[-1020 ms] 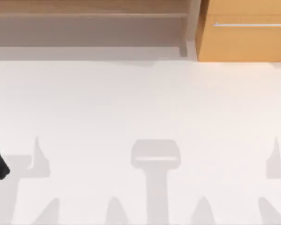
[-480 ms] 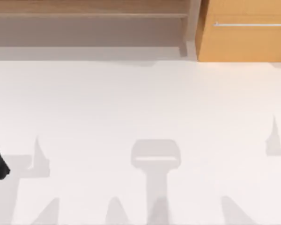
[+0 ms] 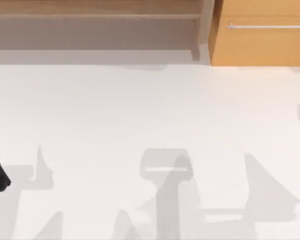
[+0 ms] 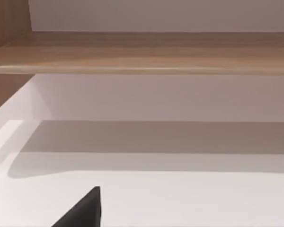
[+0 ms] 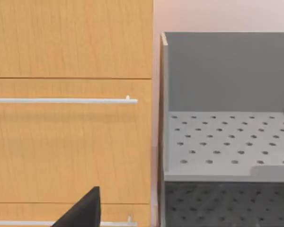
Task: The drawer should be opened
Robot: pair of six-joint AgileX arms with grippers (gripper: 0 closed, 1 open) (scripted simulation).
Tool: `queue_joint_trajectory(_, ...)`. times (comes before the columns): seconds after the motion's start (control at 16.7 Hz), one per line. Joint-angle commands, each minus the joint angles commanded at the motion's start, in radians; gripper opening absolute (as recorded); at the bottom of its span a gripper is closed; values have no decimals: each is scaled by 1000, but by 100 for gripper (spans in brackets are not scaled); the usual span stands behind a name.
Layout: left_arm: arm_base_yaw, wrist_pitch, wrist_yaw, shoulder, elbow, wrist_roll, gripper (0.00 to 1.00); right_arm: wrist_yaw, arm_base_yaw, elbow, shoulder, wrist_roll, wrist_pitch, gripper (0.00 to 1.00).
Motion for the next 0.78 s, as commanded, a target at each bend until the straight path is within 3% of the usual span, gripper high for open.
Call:
queue_joint_trajectory(0.3,0,0,0,0,0,0,100,-51,-54,74,125,3,49,100)
queue_joint_trajectory(0.78,0,0,0,0,0,0,100,-22,-18,101,185,-63,105,100)
